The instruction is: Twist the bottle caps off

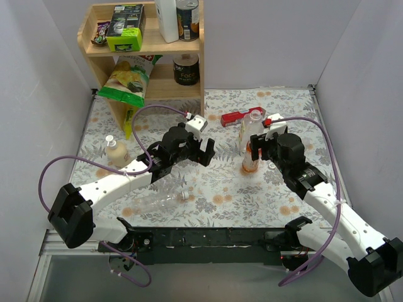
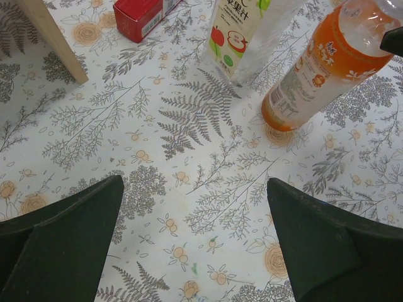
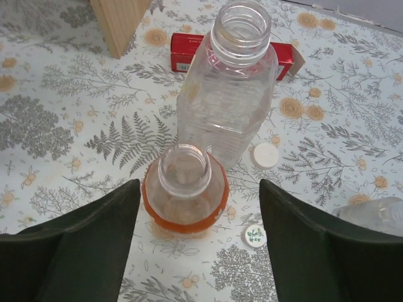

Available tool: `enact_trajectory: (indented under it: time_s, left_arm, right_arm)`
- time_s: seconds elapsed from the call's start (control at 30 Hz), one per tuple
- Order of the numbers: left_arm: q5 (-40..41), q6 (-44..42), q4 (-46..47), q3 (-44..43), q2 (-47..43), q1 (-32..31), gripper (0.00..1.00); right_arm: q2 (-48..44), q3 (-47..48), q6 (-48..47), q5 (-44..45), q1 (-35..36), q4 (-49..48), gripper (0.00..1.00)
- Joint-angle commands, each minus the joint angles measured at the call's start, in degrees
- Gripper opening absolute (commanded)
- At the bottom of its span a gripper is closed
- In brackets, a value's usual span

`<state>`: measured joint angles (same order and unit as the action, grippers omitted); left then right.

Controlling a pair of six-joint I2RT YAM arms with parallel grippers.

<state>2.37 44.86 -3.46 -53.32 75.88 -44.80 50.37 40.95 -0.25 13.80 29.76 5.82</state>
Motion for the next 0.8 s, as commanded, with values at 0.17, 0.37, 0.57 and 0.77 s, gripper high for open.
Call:
enact_trajectory:
  time_s: [0.17, 0.37, 0.57, 0.77]
  left_arm:
    - [-1.75, 1.1, 0.3, -2.4, -3.36, 2.69, 0.98]
    - [-9.9, 6.01, 1.53, -3.54, -5.12, 12.86, 0.98]
    - [-10.38, 7.0, 1.27, -4.42, -5.12, 17.9, 0.98]
    - [-0.71, 2.6, -0.05, -3.81, -7.49, 18.43, 0.98]
  right_arm:
    - [-2.03, 9.49, 1.74, -1.23, 0.21, 3.23, 0.91]
    - [-2.74, 17.04, 6.75, -9.21, 3.97, 3.49, 0.91]
    - [3.24, 17.59, 9.13, -15.1, 19.86, -0.1, 0.88]
    - [11.06, 11.36, 0.88, -19.95, 31.83, -2.83, 0.88]
